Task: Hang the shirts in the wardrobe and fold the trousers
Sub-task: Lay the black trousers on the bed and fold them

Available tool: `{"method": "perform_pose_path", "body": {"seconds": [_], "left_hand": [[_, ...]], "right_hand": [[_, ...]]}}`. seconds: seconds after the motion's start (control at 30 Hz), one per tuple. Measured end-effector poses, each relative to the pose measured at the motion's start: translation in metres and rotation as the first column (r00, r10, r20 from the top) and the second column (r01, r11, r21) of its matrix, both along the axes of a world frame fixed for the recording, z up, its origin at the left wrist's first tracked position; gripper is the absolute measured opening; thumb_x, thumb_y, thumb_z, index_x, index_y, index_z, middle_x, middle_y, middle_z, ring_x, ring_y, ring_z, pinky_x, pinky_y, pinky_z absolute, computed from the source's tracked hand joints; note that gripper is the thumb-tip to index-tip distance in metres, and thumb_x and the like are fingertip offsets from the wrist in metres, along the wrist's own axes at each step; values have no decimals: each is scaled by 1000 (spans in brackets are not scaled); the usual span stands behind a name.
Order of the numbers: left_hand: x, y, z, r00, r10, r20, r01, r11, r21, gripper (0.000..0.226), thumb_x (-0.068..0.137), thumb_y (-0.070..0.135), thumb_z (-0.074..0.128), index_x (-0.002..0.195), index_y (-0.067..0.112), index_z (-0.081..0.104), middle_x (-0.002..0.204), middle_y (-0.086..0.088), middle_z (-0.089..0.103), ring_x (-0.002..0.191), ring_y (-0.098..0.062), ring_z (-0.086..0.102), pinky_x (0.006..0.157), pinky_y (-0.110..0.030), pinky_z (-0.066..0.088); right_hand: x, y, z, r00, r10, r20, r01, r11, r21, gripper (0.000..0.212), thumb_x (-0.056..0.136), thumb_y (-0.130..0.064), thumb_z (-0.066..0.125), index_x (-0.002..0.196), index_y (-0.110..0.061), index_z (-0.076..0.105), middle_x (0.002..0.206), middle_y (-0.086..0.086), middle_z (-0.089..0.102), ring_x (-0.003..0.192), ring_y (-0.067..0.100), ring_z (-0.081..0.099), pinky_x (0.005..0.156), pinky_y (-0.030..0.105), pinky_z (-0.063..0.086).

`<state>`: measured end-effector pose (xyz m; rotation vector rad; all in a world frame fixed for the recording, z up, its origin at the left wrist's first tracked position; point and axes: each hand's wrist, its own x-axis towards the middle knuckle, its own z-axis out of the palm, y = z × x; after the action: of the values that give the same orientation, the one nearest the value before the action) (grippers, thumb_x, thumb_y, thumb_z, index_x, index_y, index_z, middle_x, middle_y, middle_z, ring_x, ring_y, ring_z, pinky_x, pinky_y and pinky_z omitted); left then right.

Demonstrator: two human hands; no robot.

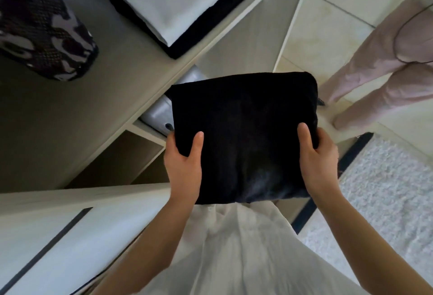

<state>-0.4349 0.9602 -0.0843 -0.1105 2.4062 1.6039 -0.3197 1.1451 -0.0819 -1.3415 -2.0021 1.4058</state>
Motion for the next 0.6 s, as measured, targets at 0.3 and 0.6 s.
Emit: {"method": "perform_pose_path", "body": {"seconds": [0.3, 0.6], "left_hand": [[2, 54, 9, 954, 300, -6, -299, 954, 6, 35, 93, 38, 63, 124, 25, 57, 109, 19, 63, 100, 4, 60, 80, -12, 47], [16, 105, 42, 812, 584, -19, -578, 808, 119, 17, 92, 33, 66, 108, 29, 61, 96, 14, 68, 88, 6, 64, 68, -9, 51]], "right_hand": [[-45, 74, 15, 963, 270, -19, -270, 963, 16, 38, 98, -46, 46, 89, -10, 56, 84, 11, 62, 77, 21, 59, 62, 25, 45], [-91, 136, 46, 841, 540, -39, -536, 840, 84, 39, 97, -50, 43, 84, -15, 55, 77, 2, 60, 74, 14, 58, 60, 24, 40]]}}
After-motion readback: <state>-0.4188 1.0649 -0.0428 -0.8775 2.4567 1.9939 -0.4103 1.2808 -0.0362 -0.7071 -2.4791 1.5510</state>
